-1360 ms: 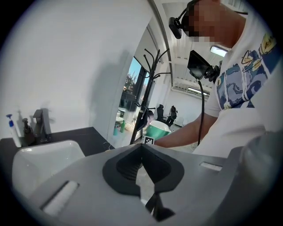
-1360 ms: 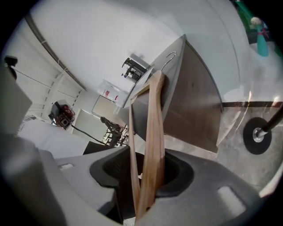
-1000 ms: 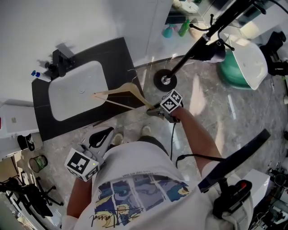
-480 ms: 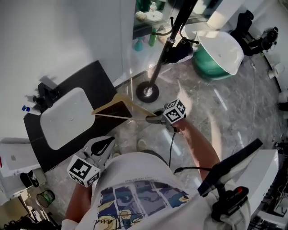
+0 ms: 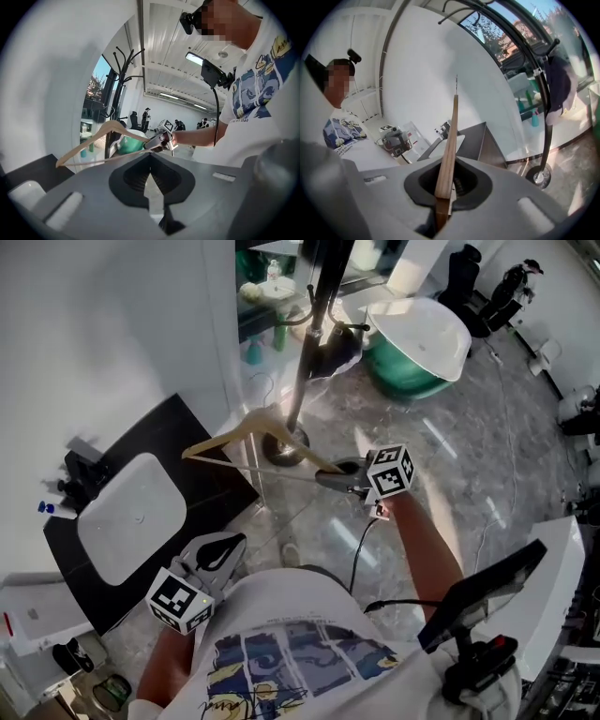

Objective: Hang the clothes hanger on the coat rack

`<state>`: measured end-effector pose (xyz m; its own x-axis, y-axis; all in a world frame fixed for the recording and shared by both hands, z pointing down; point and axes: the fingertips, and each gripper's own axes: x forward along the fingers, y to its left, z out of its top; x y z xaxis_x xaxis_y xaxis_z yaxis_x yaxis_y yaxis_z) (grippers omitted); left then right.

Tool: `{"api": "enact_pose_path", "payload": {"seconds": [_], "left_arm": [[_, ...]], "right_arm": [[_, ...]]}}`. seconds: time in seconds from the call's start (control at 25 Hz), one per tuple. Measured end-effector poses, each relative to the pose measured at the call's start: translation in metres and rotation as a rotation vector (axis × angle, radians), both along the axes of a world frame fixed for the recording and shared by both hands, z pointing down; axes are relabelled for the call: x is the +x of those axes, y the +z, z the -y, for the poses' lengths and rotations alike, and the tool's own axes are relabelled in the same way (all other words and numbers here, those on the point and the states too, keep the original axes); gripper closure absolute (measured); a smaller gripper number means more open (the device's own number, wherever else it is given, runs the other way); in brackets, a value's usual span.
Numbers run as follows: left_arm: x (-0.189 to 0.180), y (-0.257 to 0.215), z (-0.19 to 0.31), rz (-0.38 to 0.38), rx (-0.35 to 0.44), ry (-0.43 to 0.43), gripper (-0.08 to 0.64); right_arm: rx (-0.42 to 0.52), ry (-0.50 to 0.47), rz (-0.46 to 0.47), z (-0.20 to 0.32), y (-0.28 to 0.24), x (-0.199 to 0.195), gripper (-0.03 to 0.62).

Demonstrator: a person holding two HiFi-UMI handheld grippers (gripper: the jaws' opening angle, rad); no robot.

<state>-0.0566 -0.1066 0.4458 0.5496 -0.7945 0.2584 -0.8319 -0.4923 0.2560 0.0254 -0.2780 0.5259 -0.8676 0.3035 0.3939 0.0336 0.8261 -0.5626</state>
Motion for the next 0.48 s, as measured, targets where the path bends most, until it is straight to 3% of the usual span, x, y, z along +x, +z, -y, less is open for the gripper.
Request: {"api": "enact_pose_path", "payload": {"seconds": [0.48], "left_arm": [[0.008, 0.000, 0.023, -0.015, 0.022, 0.050, 0.557]], "right_arm": [[0.263, 0.134, 0.205, 0.096, -0.180, 0.042, 0.580]]}}
